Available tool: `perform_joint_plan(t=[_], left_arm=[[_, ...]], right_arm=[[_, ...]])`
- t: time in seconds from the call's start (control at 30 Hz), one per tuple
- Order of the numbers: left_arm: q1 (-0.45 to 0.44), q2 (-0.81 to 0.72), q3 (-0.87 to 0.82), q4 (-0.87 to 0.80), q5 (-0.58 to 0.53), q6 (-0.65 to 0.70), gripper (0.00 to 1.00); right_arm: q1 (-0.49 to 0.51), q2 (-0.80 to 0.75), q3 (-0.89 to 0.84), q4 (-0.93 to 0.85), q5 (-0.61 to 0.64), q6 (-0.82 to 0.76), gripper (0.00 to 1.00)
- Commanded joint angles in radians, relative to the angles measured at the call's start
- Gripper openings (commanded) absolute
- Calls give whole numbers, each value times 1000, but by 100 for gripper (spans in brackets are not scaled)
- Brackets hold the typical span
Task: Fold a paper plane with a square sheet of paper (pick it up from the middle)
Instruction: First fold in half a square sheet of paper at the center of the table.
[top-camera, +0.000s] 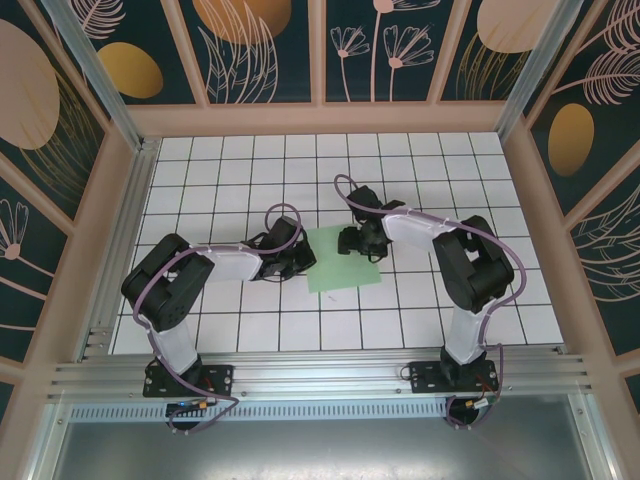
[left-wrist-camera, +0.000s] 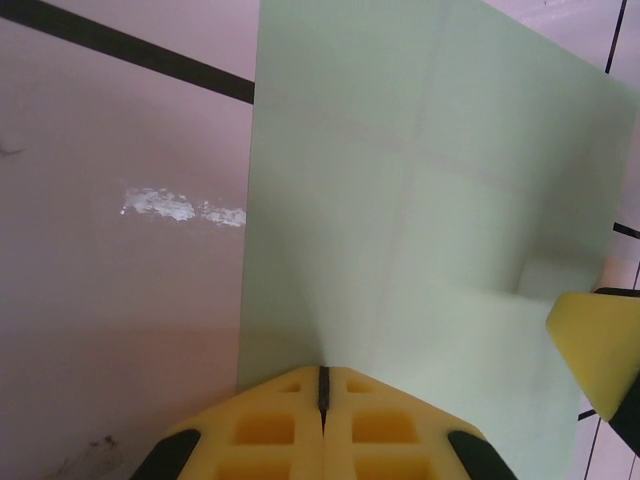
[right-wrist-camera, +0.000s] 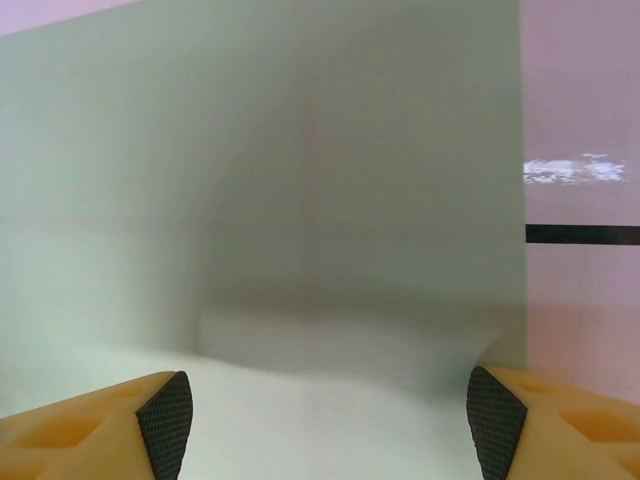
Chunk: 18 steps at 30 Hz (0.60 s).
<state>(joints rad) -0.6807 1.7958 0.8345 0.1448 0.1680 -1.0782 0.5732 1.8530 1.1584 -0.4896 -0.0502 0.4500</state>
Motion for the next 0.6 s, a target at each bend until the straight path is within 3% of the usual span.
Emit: perform_joint_plan(t=[0.0, 0.3, 0.43, 0.57], left_arm=[[-5, 46, 5, -50, -16, 7, 4], [-5, 68, 1, -29, -1, 10, 3], [-5, 75, -1, -9, 15, 11, 2], [-5, 79, -5, 11, 34, 11, 1]], right_arm=[[16, 34, 8, -5, -69, 2, 77], [20, 5, -11, 68, -198, 11, 93], [25, 9, 1, 63, -201, -3, 92], [32, 23, 18, 75, -241, -2, 83]])
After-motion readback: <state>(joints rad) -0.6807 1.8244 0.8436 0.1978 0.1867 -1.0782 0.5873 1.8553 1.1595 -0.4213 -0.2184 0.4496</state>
